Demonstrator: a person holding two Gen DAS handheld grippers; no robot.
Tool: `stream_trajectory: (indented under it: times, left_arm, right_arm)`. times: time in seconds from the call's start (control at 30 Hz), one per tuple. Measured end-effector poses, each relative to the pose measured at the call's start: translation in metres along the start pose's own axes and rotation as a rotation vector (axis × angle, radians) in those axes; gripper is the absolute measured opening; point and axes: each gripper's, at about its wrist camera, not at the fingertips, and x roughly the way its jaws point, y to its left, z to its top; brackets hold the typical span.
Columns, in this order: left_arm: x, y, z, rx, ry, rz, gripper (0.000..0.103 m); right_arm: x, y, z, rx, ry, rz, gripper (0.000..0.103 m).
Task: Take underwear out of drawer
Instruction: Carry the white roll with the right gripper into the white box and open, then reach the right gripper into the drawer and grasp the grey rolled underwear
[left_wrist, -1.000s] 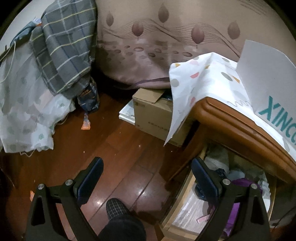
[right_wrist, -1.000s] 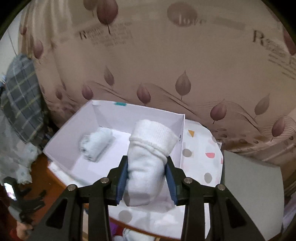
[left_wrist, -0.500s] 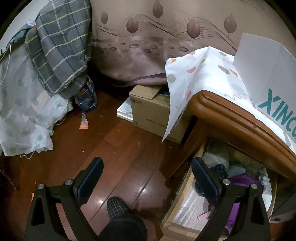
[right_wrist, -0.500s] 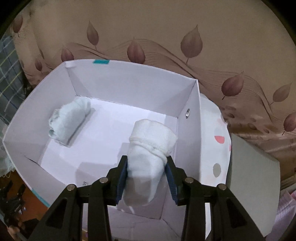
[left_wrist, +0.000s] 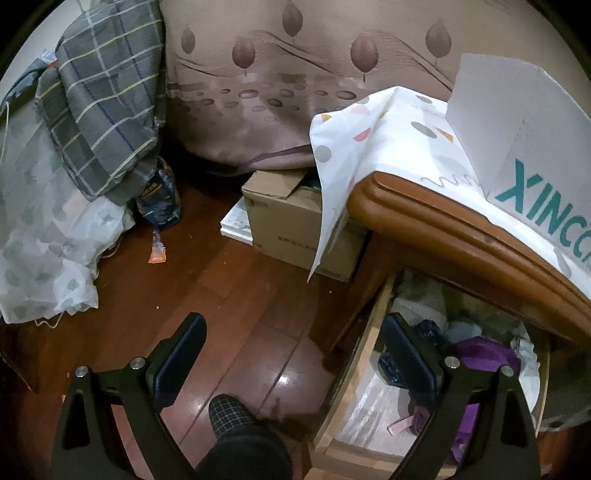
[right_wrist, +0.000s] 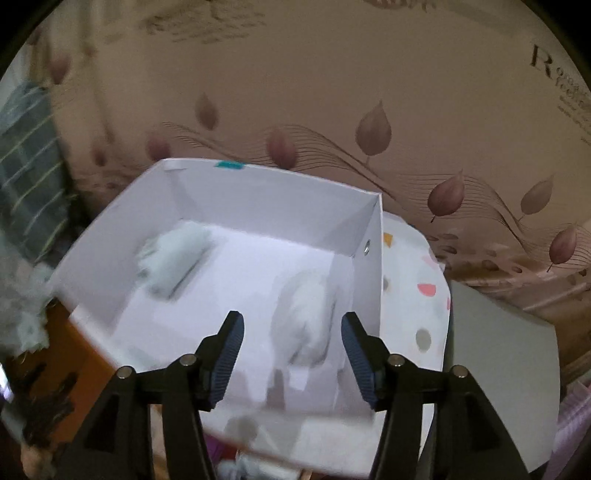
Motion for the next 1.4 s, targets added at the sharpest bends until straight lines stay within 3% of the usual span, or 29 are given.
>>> stream_trajectory:
  times: [0.13, 0.27, 0.43, 0.57, 0.8, 1.4]
  left_arm:
    - [-0.001, -0.005, -0.003, 0.022, -0.001, -0.004, 0.095]
    - [-0.001, -0.007, -0.005, 0.030, 0.005, -0.004, 0.095]
    - [0.000, -0.011, -0.006, 0.038, 0.013, -0.014, 0.095]
    - [0.002, -0.014, -0.007, 0.050, 0.024, -0.018, 0.095]
    - [0.003, -0.016, -0.007, 0.054, 0.033, -0.028, 0.095]
    - [0.006, -0.025, -0.009, 0.094, 0.051, -0.038, 0.095]
  right_arm:
    - [-0.037, 0.007, -0.052, -0.045, 0.039, 0.055, 0.070]
    - [-0.041, 0.013, -0.110, -0.078, 0.133, 0.075, 0.077]
    - [0.007, 0.021, -0.181, -0.072, 0.332, 0.064, 0.077]
    - [0.061, 0.026, -0.214, -0.052, 0.483, 0.058, 0.077]
    - [0.115, 0.031, -0.236, -0.014, 0.596, 0.058, 0.077]
    - [0.179, 0.053, -0.273, -0.132, 0.801, 0.074, 0.078]
